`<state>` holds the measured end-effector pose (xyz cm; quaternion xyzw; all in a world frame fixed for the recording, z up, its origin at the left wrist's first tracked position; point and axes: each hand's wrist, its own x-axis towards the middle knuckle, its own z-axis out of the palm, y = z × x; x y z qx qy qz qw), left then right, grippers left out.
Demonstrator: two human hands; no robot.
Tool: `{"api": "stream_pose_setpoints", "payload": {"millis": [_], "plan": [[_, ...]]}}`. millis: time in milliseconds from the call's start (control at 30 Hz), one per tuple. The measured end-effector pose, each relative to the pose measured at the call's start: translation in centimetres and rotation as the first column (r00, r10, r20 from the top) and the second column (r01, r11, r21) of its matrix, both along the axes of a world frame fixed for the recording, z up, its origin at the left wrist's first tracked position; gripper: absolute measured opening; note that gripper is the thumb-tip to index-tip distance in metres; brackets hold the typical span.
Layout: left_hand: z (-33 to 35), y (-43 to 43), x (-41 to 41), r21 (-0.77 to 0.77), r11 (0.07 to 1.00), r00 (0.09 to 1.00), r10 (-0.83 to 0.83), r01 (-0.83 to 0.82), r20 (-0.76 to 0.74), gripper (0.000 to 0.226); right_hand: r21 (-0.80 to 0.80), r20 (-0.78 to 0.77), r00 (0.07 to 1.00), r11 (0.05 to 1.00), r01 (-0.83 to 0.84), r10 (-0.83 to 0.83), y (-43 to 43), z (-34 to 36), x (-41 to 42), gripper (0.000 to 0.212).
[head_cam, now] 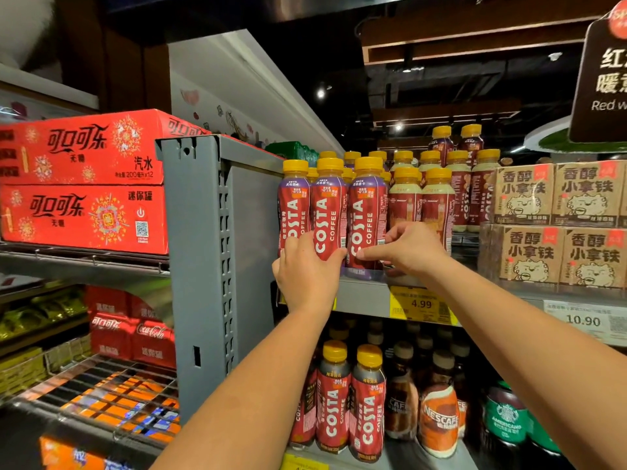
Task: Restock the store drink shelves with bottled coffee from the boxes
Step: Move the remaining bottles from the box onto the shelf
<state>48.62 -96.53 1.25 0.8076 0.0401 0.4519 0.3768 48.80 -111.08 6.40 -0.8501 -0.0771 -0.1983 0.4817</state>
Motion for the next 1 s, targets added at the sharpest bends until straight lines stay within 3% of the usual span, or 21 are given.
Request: {"api": "stream_pose_setpoints", "payload": {"millis": [100,267,367,467,567,733,867,1000], "plan": [[0.3,0.1,-0.3,-0.001,1.0,0.999,-0.013,0.013,-0.032,0.054,-0.093,0.031,0.999,0.995,0.021,-0.018,-0.1,0.0,-0.2,0.042],[1.7,0.2,-1.8,0.049,0.999,0.992,0.003,0.003,-0.125,0.049,-0.412,0.027,0.999,0.911,0.029,-0.02,-0.8,0.0,-1.6,0.039],[1.9,-0.2,-3.9,0.19,0.981,0.991,0.052,-0.028,-0.121,0.04,-0.589,0.134,0.988,0.796,0.141,-0.076,-2.3,-0.2,-3.2,0.033],[1.6,-1.0,-6.1,0.42,0.907,0.986,0.093,-0.027,-0.139,0.035,-0.736,0.184,0.98,0.65,0.19,-0.078,-3.5,-0.2,-5.2,0.037],[0.9,-2.5,-8.2,0.574,0.819,0.975,0.131,-0.005,-0.178,0.033,-0.784,0.198,0.977,0.584,0.208,-0.082,-4.3,-0.7,-7.4,0.042],[-1.7,-4.9,-11.0,0.641,0.763,0.954,0.121,0.088,-0.275,0.039,-0.834,0.222,0.973,0.504,0.227,-0.069,-5.4,-4.1,-10.8,0.043],[-4.3,-5.4,-13.2,0.674,0.721,0.932,0.113,0.161,-0.343,0.041,-0.857,0.09,0.983,0.491,0.157,-0.158,-5.9,-7.7,-14.1,0.032],[-6.7,-5.3,-15.6,0.693,0.677,0.92,0.061,0.246,-0.386,0.038,-0.88,0.03,0.97,0.454,0.14,-0.24,-5.9,-11.0,-17.3,0.035]]}}
